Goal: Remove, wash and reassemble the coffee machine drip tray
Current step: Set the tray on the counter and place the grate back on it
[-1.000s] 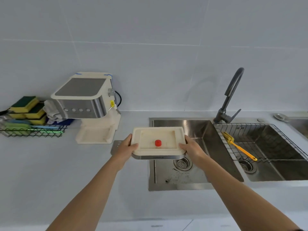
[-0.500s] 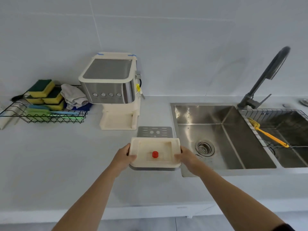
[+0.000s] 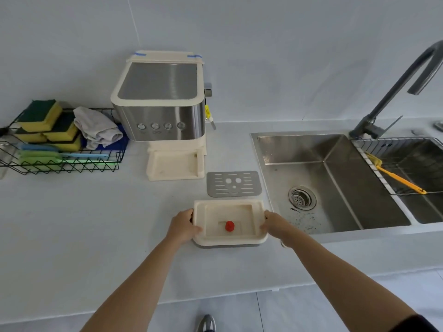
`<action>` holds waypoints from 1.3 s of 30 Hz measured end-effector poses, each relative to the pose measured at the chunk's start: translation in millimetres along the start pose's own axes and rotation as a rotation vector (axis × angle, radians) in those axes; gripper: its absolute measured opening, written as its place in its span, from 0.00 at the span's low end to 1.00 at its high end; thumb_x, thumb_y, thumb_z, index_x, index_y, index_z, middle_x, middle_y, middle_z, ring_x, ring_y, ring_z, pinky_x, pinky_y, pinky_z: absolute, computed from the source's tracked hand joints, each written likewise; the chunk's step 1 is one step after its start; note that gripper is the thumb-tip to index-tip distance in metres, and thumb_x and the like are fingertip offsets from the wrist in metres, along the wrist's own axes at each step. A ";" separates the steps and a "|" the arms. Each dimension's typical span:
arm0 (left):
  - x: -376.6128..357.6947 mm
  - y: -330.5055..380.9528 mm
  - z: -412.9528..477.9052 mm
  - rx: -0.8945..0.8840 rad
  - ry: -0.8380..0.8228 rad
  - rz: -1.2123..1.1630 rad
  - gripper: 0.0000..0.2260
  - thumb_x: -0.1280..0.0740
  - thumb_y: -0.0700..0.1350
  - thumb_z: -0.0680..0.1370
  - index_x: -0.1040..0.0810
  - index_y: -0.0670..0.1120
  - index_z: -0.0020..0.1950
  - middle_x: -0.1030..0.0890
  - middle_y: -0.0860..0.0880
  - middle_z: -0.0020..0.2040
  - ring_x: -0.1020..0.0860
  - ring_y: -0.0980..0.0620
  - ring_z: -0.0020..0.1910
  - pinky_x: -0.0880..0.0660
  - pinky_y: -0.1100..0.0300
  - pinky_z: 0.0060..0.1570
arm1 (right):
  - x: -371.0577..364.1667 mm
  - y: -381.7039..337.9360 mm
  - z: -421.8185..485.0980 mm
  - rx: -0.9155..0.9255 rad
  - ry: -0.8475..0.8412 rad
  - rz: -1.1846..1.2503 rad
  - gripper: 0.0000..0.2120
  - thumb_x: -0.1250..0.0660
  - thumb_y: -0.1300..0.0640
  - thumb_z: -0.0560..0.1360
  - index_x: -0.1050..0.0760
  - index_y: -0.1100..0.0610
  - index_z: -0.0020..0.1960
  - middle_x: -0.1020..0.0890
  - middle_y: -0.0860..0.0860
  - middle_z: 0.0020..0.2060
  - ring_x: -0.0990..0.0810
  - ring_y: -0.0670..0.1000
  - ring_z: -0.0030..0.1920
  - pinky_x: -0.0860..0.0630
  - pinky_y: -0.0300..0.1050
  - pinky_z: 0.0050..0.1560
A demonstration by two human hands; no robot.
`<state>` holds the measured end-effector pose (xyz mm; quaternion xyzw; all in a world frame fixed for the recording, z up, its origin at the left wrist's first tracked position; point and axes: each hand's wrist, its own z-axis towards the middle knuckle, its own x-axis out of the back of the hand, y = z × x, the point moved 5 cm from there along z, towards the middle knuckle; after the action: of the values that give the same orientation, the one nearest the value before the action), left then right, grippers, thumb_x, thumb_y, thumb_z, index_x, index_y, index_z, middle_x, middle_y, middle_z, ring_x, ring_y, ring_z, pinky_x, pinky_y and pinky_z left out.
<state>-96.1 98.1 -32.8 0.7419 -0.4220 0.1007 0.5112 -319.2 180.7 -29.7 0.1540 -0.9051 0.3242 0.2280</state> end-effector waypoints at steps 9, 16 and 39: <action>7.4 4.8 17.6 -0.005 -0.053 0.144 0.08 0.28 0.40 0.68 0.23 0.43 0.45 0.21 0.47 0.44 0.23 0.47 0.46 0.33 0.62 0.42 | 14.2 -9.7 4.2 -0.067 0.011 -0.121 0.10 0.47 0.68 0.77 0.33 0.57 0.40 0.31 0.51 0.38 0.30 0.51 0.44 0.29 0.45 0.49; 27.7 31.8 52.0 0.057 0.006 -0.043 0.07 0.34 0.39 0.72 0.29 0.41 0.36 0.26 0.41 0.36 0.26 0.46 0.38 0.35 0.57 0.38 | 47.6 -34.5 16.5 -0.016 0.108 0.120 0.28 0.39 0.63 0.77 0.45 0.63 0.74 0.32 0.61 0.68 0.31 0.58 0.66 0.32 0.50 0.65; -1.6 58.8 117.7 0.397 -0.065 -0.590 0.04 0.40 0.33 0.75 0.29 0.39 0.42 0.28 0.45 0.34 0.30 0.51 0.32 0.32 0.61 0.31 | 42.3 -71.2 93.9 -0.088 0.024 0.374 0.19 0.44 0.69 0.76 0.35 0.70 0.67 0.29 0.58 0.50 0.30 0.54 0.49 0.28 0.44 0.46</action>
<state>-173.1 -7.6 -48.0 0.9196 -0.1776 0.0050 0.3505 -354.1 60.7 -35.7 -0.0308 -0.9285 0.3226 0.1811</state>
